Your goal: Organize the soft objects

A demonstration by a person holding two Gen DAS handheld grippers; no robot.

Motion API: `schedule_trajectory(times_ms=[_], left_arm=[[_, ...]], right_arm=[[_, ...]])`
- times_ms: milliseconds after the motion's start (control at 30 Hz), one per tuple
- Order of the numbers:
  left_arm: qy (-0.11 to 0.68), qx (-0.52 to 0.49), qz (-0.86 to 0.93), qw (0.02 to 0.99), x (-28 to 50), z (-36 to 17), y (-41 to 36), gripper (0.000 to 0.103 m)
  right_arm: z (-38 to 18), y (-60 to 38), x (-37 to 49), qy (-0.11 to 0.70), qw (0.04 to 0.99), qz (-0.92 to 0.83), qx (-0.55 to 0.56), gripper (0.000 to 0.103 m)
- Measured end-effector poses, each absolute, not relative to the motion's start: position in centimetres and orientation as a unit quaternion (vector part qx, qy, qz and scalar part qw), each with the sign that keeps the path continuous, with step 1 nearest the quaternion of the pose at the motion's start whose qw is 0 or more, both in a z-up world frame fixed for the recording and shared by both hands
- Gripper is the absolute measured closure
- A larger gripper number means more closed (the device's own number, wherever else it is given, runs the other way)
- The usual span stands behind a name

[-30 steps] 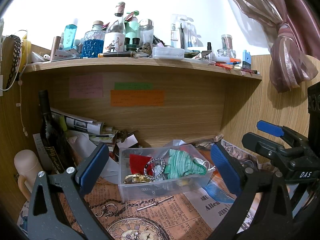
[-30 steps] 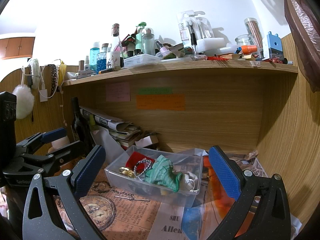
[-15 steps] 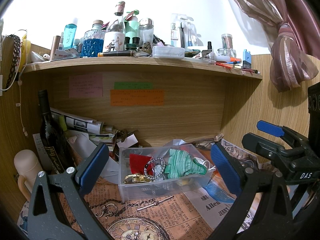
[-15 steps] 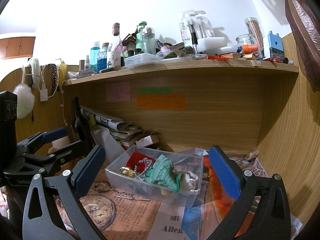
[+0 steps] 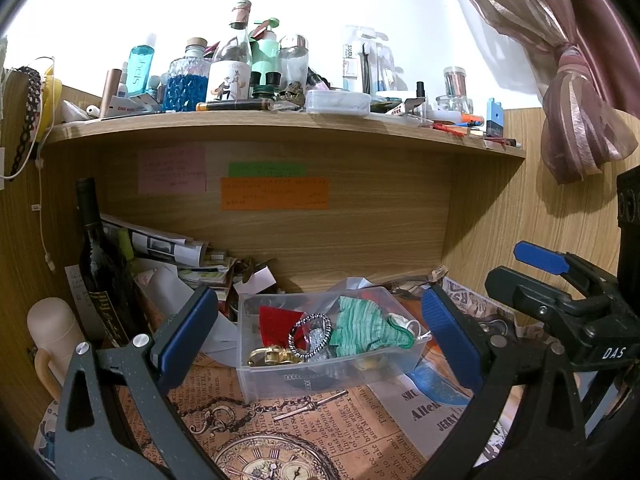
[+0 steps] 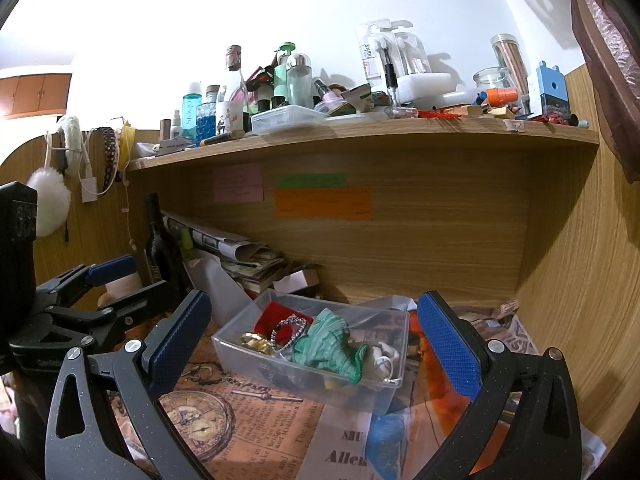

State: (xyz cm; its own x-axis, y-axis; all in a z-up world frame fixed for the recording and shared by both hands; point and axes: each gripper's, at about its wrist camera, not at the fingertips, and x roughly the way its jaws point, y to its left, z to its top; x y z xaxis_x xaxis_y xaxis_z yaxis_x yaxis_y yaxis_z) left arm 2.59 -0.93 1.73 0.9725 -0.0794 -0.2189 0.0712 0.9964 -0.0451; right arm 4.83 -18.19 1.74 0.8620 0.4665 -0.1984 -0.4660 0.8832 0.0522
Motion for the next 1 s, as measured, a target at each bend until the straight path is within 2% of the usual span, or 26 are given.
schedule_trajectory(times_ms=[1000], left_arm=[[0.121, -0.023, -0.04, 0.992, 2.76, 1.24, -1.3, 0.0]], right_arm=[[1.1, -17.95, 5.12, 0.11, 0.964, 0.244, 0.001, 0.0]])
